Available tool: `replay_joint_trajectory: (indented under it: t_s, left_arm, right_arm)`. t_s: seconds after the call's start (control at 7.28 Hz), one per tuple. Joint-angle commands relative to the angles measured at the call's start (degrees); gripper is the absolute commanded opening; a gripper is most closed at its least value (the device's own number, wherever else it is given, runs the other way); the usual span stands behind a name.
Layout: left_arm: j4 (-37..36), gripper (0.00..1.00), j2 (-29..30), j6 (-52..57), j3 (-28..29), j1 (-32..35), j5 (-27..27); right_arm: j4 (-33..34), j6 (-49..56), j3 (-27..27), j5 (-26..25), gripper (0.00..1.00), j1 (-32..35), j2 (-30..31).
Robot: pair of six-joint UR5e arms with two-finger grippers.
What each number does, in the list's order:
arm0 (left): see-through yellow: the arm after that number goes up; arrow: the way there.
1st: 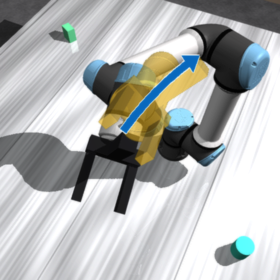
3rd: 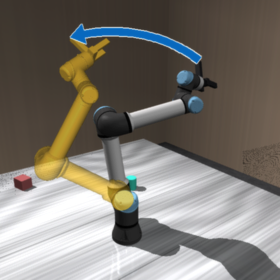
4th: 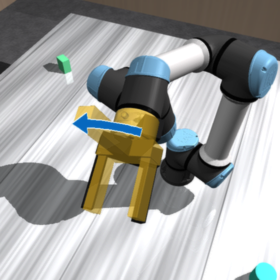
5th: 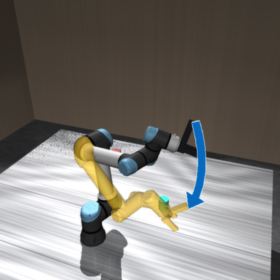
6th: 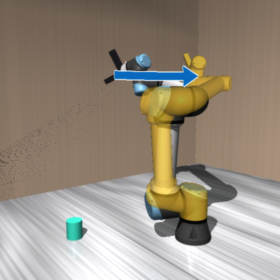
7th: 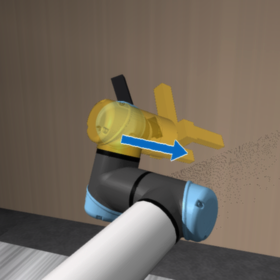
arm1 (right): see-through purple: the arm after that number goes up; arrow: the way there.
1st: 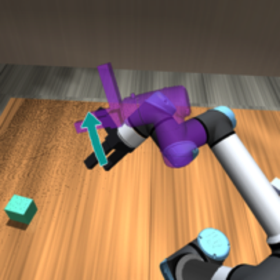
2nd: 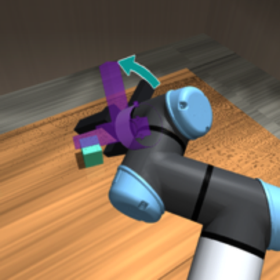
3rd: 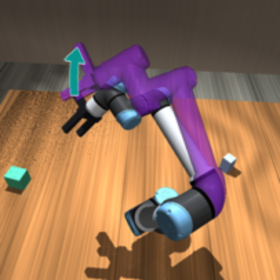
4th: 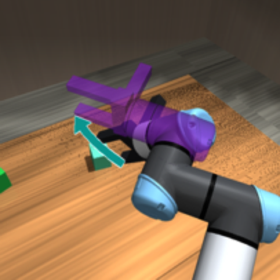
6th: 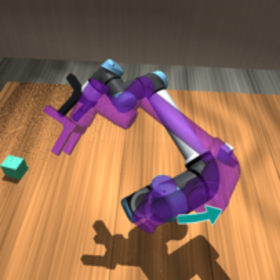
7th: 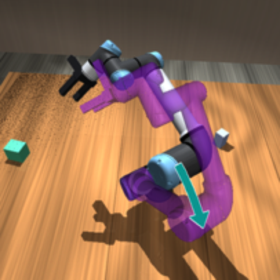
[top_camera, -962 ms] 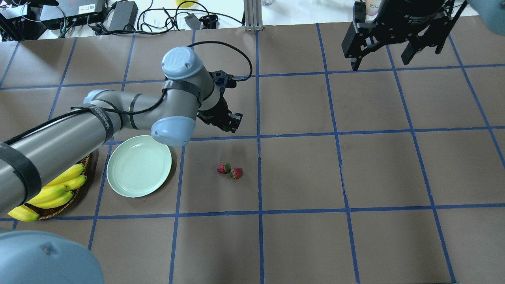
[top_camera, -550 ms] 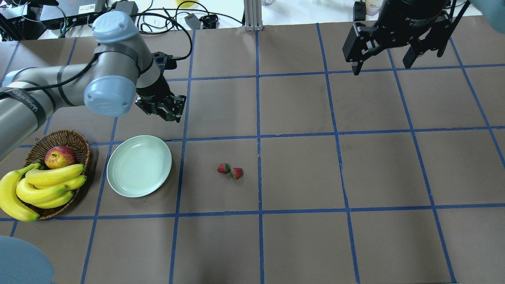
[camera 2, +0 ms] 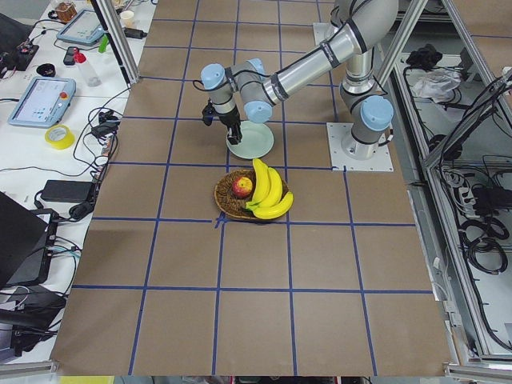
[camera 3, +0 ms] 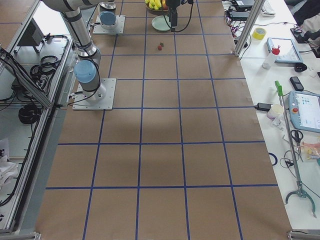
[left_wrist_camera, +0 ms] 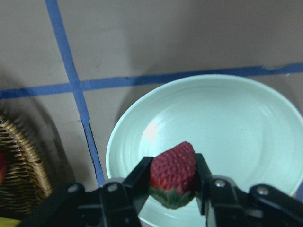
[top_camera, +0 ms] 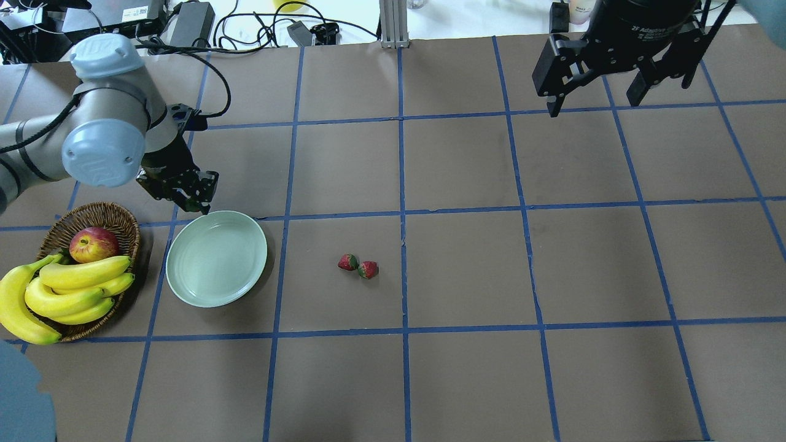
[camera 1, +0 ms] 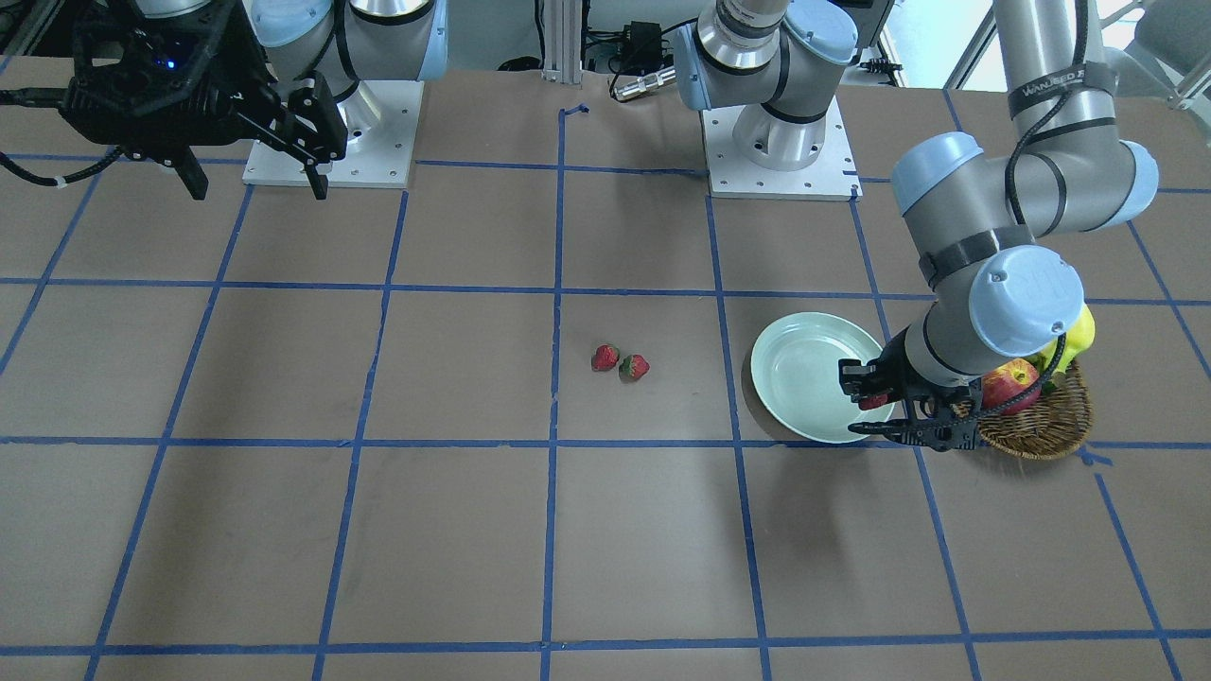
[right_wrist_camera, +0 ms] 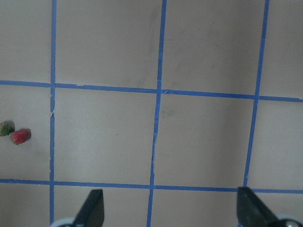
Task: Collect all strawberries into plate
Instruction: 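Carry the strawberry to the green plate and release it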
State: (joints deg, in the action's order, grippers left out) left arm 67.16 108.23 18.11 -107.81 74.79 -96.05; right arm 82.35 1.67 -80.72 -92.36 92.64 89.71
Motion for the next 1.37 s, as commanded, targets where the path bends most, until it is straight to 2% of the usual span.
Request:
replay_joint_trajectory:
  t_s: [0.0,0.14,0.41,0.69,0.96,1.24]
  left_arm:
    - [-2.3,0.45,0.3,0.4,-3.1,-0.4,-0.4]
    - [-2.4,0.99,0.3,0.1,-2.8,-0.4,-0.2]
    - [-1.8,1.0,-0.3,0.1,0.5,0.5,0.3]
    - [-1.9,1.0,-1.5,-6.5,1.1,6.1,6.6]
    - [-2.2,1.0,-1.6,-24.5,0.9,14.7,8.3]
    - [-2.4,1.0,0.5,-47.9,0.6,16.9,16.5]
  right_arm:
    - [0.1,0.0,-0.3,0.3,1.0,0.3,-0.1]
    - [0.6,0.0,-0.3,0.4,1.0,0.3,-0.3]
    - [0.4,0.0,-0.4,0.4,1.0,0.3,-0.3]
    - [0.4,0.0,-0.4,0.4,1.0,0.3,-0.3]
    - [0.4,0.0,-0.5,0.4,1.0,0.3,-0.3]
    - [0.4,0.0,-0.5,0.5,1.0,0.3,-0.3]
